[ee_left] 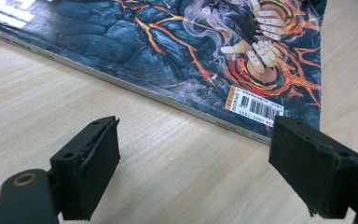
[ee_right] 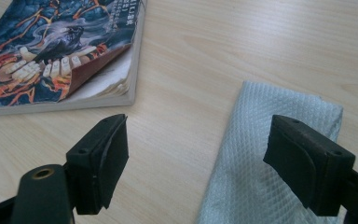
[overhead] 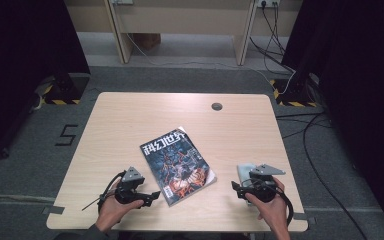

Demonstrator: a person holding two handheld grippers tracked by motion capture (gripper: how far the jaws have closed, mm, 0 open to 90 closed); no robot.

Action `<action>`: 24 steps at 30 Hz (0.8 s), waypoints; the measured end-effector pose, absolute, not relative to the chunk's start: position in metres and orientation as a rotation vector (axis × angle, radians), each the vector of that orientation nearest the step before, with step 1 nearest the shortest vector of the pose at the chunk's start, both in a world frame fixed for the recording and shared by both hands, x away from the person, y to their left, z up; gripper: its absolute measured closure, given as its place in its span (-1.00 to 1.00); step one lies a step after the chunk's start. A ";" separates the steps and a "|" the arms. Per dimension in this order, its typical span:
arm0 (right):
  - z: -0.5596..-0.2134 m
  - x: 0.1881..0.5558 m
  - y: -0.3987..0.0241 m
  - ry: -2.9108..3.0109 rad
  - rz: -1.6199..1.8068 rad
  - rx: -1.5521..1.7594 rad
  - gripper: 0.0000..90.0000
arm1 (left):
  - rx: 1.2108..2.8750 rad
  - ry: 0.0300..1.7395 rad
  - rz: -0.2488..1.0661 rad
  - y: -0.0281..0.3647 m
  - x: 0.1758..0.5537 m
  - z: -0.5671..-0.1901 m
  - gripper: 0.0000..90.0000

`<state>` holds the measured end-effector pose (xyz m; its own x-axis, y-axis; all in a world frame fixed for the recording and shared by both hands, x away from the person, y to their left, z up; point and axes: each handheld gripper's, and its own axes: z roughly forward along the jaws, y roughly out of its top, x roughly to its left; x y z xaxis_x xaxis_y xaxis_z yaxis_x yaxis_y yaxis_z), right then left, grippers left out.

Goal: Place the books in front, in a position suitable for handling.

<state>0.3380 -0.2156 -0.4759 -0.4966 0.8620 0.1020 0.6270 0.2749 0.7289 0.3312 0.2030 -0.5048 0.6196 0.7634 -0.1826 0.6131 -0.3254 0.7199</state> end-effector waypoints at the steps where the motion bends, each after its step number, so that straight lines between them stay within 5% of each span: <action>1: -0.476 0.338 -0.214 2.236 1.061 1.360 -0.52 | 2.052 1.078 0.240 0.203 0.331 -0.505 -0.66; 24: -0.468 0.371 -0.152 2.342 1.002 1.218 -0.30 | 2.049 1.125 0.216 0.186 0.349 -0.512 -0.60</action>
